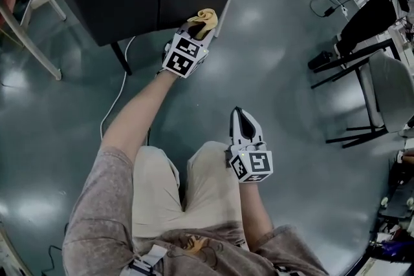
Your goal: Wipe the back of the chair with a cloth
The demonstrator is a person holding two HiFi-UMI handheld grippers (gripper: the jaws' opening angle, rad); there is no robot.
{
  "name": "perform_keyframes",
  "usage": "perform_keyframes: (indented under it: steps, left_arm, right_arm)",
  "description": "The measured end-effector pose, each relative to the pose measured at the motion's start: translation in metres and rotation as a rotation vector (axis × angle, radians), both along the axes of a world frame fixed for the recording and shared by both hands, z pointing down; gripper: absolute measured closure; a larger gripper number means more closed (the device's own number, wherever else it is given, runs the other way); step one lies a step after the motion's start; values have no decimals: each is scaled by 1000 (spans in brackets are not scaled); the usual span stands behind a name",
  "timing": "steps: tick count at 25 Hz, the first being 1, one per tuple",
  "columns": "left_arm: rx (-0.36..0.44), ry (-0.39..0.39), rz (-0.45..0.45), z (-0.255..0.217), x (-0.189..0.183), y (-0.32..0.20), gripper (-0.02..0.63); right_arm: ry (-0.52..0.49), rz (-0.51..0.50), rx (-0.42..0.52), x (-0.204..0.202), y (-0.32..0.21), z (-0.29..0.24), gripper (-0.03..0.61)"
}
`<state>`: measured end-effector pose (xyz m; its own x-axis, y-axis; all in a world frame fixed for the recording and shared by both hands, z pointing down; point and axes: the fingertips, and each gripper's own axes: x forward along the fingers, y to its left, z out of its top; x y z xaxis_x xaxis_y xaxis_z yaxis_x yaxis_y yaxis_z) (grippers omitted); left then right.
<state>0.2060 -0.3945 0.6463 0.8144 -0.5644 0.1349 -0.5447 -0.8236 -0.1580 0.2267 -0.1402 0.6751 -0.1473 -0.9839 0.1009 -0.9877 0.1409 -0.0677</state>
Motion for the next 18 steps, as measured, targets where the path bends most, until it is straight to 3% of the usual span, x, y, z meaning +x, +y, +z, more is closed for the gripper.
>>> perform_keyframes:
  steps: [9,18]
  left_arm:
    - [-35,-1,74,11,44,12,555]
    - [-46,44,125,-9,37,31,555]
  right_arm:
    - [22,21,-8,11,1,4,552]
    - [25,-3,6,6,-7,-3,554]
